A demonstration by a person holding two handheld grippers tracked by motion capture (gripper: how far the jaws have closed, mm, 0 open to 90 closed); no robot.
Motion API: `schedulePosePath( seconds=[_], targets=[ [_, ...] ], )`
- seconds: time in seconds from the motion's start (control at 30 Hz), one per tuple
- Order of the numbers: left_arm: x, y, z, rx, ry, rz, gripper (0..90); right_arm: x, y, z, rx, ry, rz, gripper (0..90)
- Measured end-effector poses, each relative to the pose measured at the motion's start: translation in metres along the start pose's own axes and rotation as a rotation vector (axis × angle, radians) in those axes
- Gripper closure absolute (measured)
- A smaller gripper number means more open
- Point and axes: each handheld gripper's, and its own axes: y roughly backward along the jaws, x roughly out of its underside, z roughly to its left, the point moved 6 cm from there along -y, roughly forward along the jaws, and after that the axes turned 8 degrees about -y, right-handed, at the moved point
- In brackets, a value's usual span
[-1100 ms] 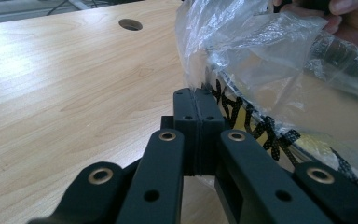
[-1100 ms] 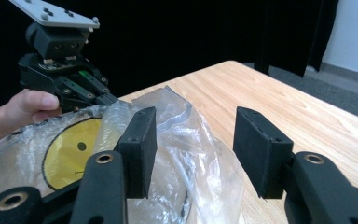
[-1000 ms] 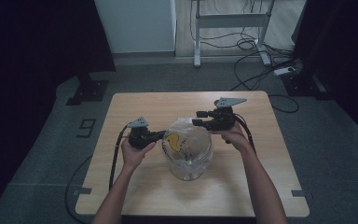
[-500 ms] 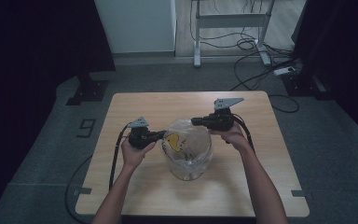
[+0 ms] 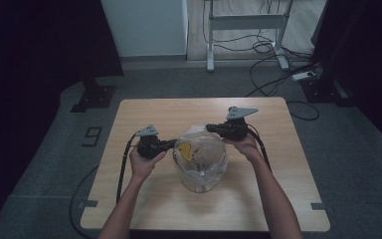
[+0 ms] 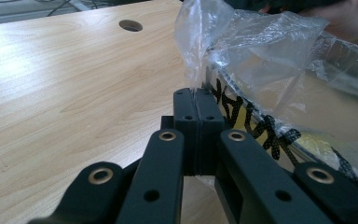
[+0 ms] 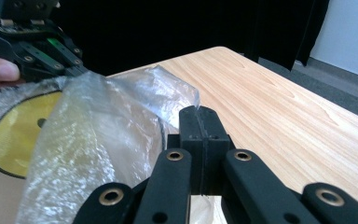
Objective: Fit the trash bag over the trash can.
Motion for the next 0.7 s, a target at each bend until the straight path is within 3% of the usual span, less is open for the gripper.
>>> schedulePosePath(
  seconds=[0.17, 0.33, 0.7],
  targets=[
    [0.000, 0.000, 0.000, 0.000, 0.000, 0.003, 89.5, 0.003, -0.001, -0.002, -0.002, -0.007, -0.012, 89.8],
    [-0.001, -0.002, 0.000, 0.003, 0.002, 0.004, 89.5, 0.010, -0.004, -0.006, 0.001, -0.011, 0.012, 89.7],
    [0.001, -0.003, 0.000, 0.004, 0.001, 0.013, 89.5, 0.041, -0.014, -0.010, 0.005, -0.032, 0.065, 89.7]
  ],
)
